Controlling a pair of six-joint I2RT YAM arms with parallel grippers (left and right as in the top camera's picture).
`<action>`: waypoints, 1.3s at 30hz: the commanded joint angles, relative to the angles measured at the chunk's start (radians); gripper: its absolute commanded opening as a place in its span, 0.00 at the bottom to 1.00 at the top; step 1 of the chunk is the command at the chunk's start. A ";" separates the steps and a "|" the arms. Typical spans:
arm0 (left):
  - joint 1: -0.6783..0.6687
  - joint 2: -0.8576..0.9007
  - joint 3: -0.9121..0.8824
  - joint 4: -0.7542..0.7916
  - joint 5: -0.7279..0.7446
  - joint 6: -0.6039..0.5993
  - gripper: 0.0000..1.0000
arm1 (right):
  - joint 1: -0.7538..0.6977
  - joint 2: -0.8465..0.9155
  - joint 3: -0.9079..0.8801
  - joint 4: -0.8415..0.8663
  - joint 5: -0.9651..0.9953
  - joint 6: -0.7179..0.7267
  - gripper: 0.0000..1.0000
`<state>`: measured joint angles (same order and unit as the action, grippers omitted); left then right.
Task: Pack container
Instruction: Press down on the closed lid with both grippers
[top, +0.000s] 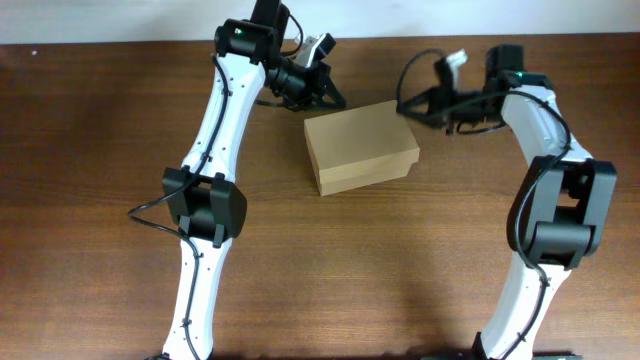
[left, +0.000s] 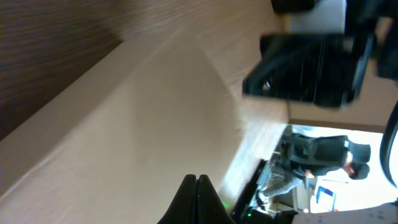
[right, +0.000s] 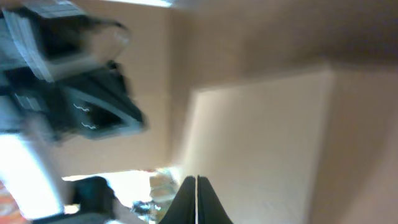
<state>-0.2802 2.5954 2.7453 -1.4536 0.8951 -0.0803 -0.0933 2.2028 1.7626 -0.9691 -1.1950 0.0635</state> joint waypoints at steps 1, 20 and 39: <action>0.003 -0.040 0.014 -0.015 -0.089 0.030 0.02 | 0.042 -0.085 0.007 -0.078 0.209 -0.233 0.04; -0.048 -0.040 0.014 -0.136 -0.493 0.048 0.02 | 0.150 -0.283 0.055 -0.261 0.795 -0.160 0.04; -0.137 -0.040 0.014 -0.183 -0.669 0.040 0.02 | 0.203 -0.183 0.014 -0.224 0.850 -0.156 0.04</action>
<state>-0.4141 2.5904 2.7457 -1.6218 0.2855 -0.0483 0.0940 1.9900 1.7874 -1.1976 -0.3622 -0.1001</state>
